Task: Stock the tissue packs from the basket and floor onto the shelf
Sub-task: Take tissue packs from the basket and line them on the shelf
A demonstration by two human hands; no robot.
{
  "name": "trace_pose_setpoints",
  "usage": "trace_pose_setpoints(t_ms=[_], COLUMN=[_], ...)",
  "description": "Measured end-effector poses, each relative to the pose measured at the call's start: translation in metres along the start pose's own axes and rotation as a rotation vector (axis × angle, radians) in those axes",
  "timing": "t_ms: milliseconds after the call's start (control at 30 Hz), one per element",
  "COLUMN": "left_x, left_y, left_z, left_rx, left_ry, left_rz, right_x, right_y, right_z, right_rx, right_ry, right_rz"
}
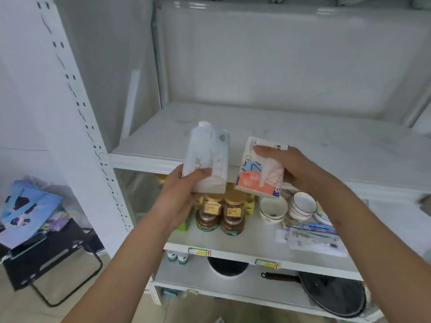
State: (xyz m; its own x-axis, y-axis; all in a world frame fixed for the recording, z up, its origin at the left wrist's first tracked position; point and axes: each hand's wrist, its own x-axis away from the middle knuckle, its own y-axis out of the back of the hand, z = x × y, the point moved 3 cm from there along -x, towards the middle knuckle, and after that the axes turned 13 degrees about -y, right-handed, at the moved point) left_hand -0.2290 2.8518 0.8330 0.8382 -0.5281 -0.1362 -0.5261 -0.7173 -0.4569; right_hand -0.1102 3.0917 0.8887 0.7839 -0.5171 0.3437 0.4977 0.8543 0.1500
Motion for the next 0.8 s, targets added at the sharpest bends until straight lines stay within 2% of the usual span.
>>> trace_pose_setpoints(t_ms=[167, 433, 567, 633, 733, 800], left_x=[-0.067, -0.13, -0.156, -0.168, -0.183, -0.186], left_y=[-0.005, -0.012, -0.009, -0.009, -0.01, -0.008], left_z=[-0.023, -0.015, -0.013, -0.014, -0.015, -0.014], left_rx=[-0.121, -0.196, -0.392, -0.562, -0.842, -0.936], left_ry=[0.034, 0.084, 0.017, 0.009, -0.038, -0.077], left_rz=[-0.014, -0.015, -0.015, 0.01, 0.092, 0.136], right_x=[-0.045, -0.116, -0.143, -0.154, -0.167, -0.17], right_y=[-0.01, -0.021, -0.019, -0.022, -0.026, -0.025], right_z=[0.045, 0.059, 0.062, 0.064, 0.061, 0.058], right_rx=[0.007, 0.084, 0.037, 0.023, 0.02, 0.088], right_ry=[-0.027, -0.177, -0.161, -0.121, -0.052, 0.003], right_rz=[-0.046, -0.062, -0.125, -0.153, -0.251, -0.347])
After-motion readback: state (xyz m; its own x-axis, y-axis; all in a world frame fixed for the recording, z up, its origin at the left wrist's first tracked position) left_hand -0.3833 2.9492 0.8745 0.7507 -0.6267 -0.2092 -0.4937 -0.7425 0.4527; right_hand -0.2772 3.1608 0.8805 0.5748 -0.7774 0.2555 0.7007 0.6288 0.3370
